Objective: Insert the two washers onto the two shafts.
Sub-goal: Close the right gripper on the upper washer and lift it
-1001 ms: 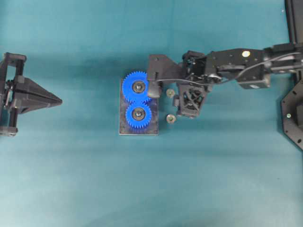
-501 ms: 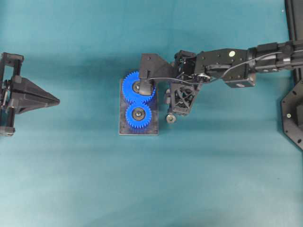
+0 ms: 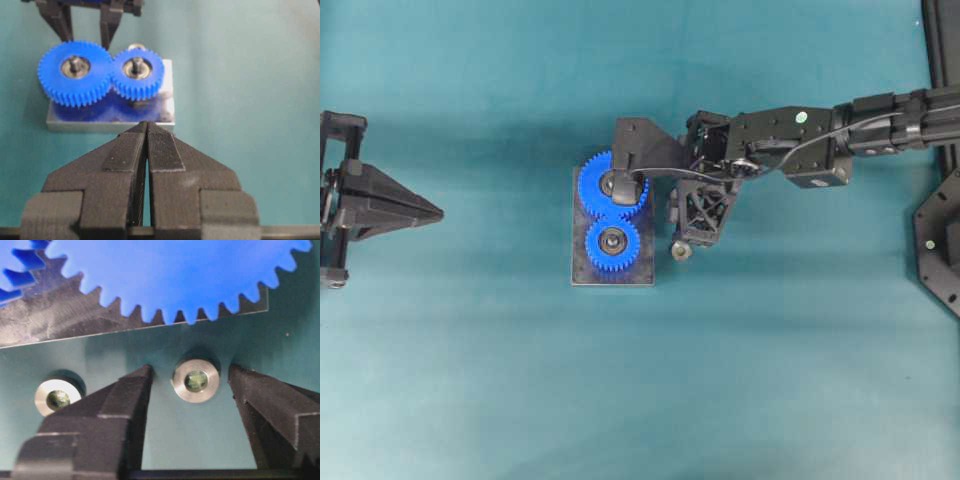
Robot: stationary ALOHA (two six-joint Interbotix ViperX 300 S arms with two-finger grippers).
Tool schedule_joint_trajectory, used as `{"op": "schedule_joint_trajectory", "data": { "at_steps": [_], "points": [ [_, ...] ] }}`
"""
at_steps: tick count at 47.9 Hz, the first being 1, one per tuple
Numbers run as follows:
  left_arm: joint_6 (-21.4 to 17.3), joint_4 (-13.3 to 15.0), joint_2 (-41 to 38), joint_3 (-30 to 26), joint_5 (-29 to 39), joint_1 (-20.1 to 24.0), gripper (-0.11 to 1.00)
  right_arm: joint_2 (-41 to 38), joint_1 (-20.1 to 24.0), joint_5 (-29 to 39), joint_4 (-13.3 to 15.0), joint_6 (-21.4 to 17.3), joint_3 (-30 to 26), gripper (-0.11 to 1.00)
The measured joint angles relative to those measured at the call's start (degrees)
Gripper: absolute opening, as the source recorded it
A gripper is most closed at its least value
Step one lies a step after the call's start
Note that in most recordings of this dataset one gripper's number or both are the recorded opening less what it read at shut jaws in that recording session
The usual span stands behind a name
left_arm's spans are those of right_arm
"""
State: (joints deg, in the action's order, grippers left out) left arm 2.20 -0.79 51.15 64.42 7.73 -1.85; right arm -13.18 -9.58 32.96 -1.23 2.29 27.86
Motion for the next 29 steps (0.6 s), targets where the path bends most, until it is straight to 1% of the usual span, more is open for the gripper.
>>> {"op": "schedule_joint_trajectory", "data": {
  "at_steps": [5,9,10,20,29],
  "points": [
    [0.00,0.00,-0.09,0.09,0.00,0.00,0.01,0.00,0.09,0.00,0.00,0.00,-0.09,0.46],
    [0.09,0.00,0.00,0.09,0.00,0.00,0.01,-0.09,0.26,0.00,0.00,0.00,-0.09,0.33],
    [0.09,0.00,0.00,0.09,0.00,0.00,0.01,-0.09,0.26,0.00,-0.09,0.00,-0.09,0.32],
    [0.09,0.00,0.35,0.09,0.00,0.00,0.01,-0.09,0.18,0.09,-0.09,-0.18,-0.18,0.32],
    [0.26,0.00,1.14,0.26,0.00,0.00,0.01,-0.09,-0.79,0.44,0.00,-1.23,-0.53,0.32]
  ]
}}
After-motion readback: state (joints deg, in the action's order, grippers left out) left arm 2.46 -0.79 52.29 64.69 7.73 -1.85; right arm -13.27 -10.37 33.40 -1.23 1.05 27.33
